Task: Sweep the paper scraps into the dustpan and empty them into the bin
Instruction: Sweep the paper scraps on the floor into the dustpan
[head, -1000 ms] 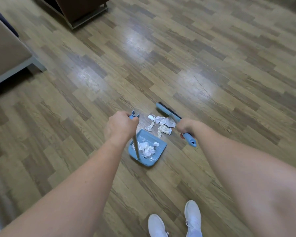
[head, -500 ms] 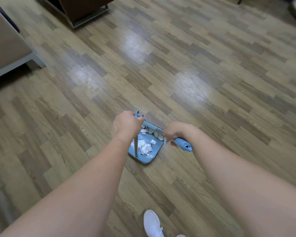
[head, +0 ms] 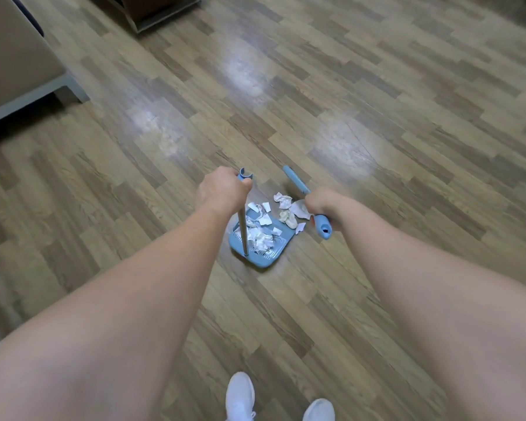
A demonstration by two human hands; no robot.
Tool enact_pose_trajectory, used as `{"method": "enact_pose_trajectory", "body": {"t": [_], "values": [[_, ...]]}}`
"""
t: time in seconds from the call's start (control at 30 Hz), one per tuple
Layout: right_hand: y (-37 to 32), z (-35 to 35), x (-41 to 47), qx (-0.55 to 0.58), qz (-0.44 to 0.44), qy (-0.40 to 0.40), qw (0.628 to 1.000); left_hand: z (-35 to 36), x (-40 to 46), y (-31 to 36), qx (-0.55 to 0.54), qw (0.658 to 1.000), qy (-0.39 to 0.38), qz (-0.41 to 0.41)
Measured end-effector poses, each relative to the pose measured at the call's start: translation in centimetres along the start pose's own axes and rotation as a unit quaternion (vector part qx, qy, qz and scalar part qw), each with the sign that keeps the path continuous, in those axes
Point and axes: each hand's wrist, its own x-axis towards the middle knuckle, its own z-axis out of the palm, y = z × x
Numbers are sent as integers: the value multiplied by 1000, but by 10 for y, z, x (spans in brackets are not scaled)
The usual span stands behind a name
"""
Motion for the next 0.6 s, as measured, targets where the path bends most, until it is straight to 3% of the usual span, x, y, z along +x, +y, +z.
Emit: {"method": "enact_pose_trajectory", "body": {"t": [0.17,0.33,0.53,0.6], "values": [[7,25,11,236,63,-21,969,-6,6,-4,11,1000,-10,18],[-10,51,8,355,71,-24,932,-22,11,-17,21,999,-10,41],[-22,42,-7,532,93,-28,841,-32,12,-25,18,999,-4,47],[-20,36,-6,534,71,-29,842,-34,12,-27,11,999,-5,46]]}}
